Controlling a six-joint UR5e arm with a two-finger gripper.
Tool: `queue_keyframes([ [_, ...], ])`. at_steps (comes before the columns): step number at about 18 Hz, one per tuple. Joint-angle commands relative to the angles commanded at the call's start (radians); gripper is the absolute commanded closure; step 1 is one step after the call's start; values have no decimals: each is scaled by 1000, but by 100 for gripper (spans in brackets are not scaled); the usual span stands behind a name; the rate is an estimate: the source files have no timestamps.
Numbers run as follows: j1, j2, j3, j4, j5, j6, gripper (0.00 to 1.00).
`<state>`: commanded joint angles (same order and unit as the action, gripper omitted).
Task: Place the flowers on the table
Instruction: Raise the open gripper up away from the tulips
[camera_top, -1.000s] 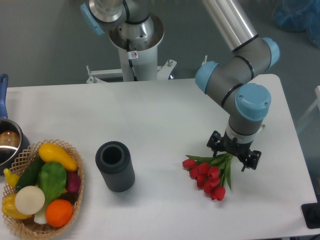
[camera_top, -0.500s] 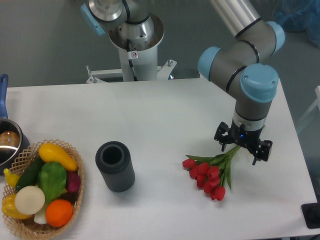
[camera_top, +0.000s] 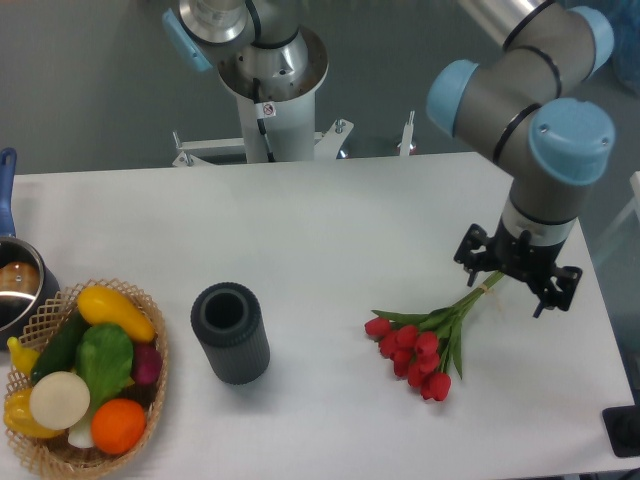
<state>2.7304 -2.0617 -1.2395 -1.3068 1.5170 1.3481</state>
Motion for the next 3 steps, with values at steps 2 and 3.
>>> queue_keyframes([
  [2, 8, -5, 8, 1, 5, 22, 0],
  [3, 11, -9, 11, 3, 5, 22, 0],
])
